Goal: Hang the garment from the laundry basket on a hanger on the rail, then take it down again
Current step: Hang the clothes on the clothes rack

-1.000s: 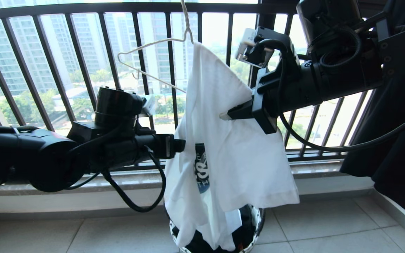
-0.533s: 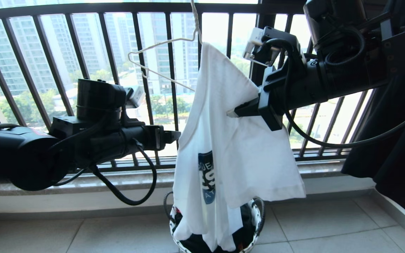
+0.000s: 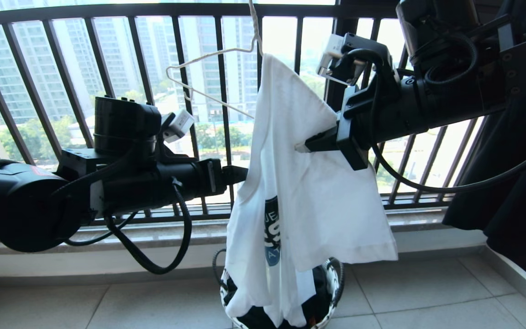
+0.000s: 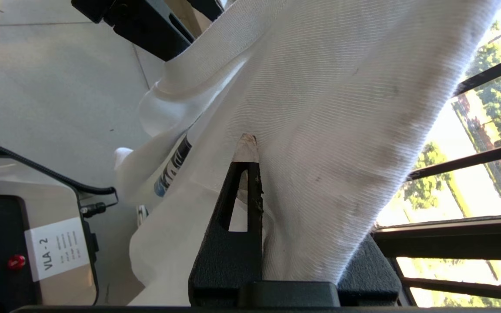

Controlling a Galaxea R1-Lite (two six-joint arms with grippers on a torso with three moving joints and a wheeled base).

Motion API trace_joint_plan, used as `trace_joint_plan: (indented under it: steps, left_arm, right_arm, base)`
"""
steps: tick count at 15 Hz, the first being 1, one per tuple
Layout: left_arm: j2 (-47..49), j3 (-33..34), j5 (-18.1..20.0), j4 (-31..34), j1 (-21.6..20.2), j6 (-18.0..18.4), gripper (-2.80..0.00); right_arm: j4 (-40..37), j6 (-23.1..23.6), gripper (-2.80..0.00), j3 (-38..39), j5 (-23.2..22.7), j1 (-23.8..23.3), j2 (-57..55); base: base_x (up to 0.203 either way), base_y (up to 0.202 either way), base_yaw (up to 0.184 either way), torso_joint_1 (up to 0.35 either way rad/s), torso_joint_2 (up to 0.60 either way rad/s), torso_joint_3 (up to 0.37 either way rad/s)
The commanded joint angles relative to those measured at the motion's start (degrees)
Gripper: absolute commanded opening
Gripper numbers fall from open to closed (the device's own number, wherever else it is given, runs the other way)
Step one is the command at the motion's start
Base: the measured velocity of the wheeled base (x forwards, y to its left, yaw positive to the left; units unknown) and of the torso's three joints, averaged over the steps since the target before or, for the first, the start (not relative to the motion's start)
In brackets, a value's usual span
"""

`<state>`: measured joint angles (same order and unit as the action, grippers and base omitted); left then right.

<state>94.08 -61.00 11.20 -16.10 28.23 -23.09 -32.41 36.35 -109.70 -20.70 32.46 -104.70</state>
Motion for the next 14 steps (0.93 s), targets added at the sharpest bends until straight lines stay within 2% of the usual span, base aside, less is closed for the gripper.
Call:
trace_joint_plan:
  steps: [1,3,4,6,8,10,11,14]
  left_arm:
    - [0.5,0.0,0.2,2.2,0.8,0.0,0.00]
    - [1.0,-0.3,1.9,7.4,1.7,2.1,0.00]
    - [2.1,-0.3,1.6,7.4,2.2,3.0,0.00]
    - [4.1,-0.5,-2.9,6.9,2.9,3.4,0.00]
    - [5.7,-0.3,-6.7,2.8,3.7,3.4,0.00]
    - [7.1,0.0,-12.8,-1.5,5.0,3.3,0.00]
    - [7.1,0.9,-14.1,-3.8,5.7,3.4,0.00]
    - [4.6,4.3,-14.0,-9.2,6.2,3.5,0.00]
  right_arm:
    - [-0.2,0.2,-2.80,-0.1,-0.1,0.1,0.0]
    - [-0.2,0.2,-2.80,-0.1,-0.1,0.0,0.0]
    - [-0.2,0.2,-2.80,0.0,-0.1,0.1,0.1]
    - [-0.2,0.2,-2.80,0.4,-0.1,0.3,0.6]
    - [-0.2,0.2,-2.80,1.7,-0.1,0.6,1.2]
    - [-0.1,0.2,-2.80,2.3,-0.1,1.0,1.5]
    - [-0.1,0.2,-2.80,2.3,-0.1,1.2,1.5]
    - [0.3,0.2,-2.80,2.0,-0.1,1.3,1.1]
  base:
    - [0.000,0.000,0.000,0.000,0.00,0.000]
    - [0.000,0.000,0.000,0.000,0.00,0.000]
    - [0.000,0.000,0.000,0.000,0.00,0.000]
    - [0.000,0.000,0.000,0.000,0.00,0.000]
    - [0.000,0.000,0.000,0.000,0.00,0.000]
    - [0.000,0.000,0.000,0.000,0.00,0.000]
    - [0.000,0.000,0.000,0.000,0.00,0.000]
    - [0.000,0.000,0.000,0.000,0.00,0.000]
